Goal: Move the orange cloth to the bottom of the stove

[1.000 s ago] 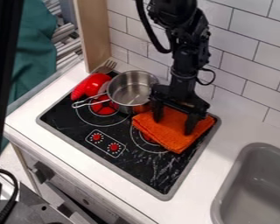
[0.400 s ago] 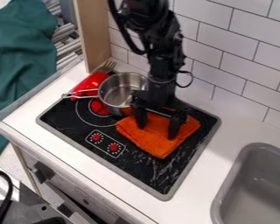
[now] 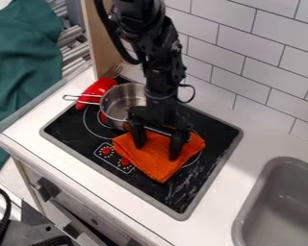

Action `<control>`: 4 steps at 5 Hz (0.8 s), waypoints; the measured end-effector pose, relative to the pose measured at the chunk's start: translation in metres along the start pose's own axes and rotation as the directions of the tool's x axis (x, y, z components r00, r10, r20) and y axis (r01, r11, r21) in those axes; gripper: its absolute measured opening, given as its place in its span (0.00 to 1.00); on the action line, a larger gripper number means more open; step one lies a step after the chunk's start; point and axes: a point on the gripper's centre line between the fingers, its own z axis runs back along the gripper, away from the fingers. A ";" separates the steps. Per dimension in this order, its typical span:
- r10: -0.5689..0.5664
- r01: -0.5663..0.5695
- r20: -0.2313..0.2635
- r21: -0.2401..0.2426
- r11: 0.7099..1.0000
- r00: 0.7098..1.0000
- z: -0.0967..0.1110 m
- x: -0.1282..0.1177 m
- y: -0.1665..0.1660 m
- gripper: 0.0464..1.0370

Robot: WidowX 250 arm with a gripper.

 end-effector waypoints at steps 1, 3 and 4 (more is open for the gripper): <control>-0.005 0.006 -0.010 0.012 1.000 1.000 -0.001 -0.009 0.002 0.97; -0.012 0.012 -0.005 0.043 0.999 1.000 -0.001 -0.014 -0.009 0.97; -0.023 0.023 -0.004 0.054 0.998 1.000 -0.001 -0.014 -0.015 0.97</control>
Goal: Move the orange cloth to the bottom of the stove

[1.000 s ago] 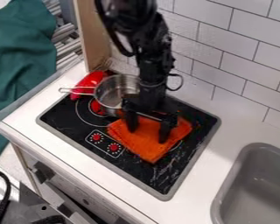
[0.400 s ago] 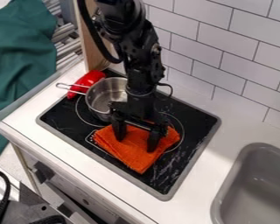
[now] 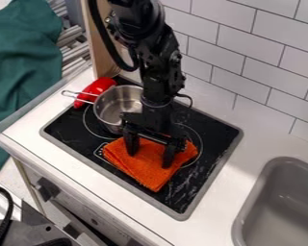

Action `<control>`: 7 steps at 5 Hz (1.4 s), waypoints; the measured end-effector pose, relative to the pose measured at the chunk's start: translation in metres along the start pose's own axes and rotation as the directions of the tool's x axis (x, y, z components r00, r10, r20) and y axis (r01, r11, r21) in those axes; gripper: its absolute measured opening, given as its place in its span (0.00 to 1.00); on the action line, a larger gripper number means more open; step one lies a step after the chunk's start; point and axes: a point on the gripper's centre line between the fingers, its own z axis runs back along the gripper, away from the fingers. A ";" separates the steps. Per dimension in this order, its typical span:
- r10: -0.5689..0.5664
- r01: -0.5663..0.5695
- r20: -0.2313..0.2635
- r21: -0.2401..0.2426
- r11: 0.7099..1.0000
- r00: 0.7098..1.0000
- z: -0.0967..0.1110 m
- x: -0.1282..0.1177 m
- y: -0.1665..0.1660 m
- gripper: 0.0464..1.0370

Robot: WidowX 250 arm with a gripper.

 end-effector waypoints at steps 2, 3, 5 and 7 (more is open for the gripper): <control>-0.024 0.024 -0.012 0.037 0.999 1.000 0.002 -0.001 -0.016 0.97; -0.017 0.018 -0.011 0.040 0.999 1.000 0.003 -0.002 -0.020 0.97; -0.022 0.020 0.048 0.045 0.999 0.999 0.026 -0.009 -0.028 0.97; -0.003 -0.003 0.190 0.030 1.000 0.982 0.074 -0.003 -0.021 0.97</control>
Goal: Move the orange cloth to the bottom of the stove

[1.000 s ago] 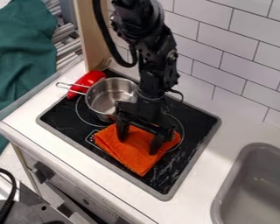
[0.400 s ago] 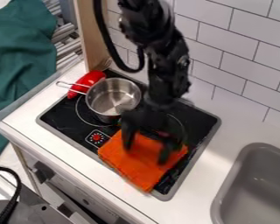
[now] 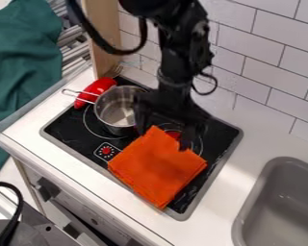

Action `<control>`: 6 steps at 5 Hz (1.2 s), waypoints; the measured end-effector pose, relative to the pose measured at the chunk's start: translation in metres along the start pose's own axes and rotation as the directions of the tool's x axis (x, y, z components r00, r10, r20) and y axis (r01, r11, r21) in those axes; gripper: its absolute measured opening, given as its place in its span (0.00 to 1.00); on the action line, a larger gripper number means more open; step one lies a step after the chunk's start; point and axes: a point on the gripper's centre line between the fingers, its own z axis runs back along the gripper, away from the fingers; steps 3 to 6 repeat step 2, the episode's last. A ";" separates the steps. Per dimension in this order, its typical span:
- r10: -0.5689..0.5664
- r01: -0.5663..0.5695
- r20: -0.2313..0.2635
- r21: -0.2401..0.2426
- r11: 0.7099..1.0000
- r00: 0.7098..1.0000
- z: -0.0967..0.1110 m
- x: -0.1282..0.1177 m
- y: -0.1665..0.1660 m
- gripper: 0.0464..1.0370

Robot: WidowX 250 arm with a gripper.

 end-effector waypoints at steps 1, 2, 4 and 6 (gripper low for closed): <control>-0.010 0.010 0.007 0.001 1.000 1.000 0.004 0.000 0.001 0.97; -0.033 0.033 0.001 0.005 0.999 0.999 0.005 0.001 0.001 0.97; -0.033 0.033 0.001 0.005 0.999 0.999 0.005 0.001 0.001 0.97; -0.033 0.033 0.001 0.005 0.999 0.999 0.005 0.001 0.001 0.97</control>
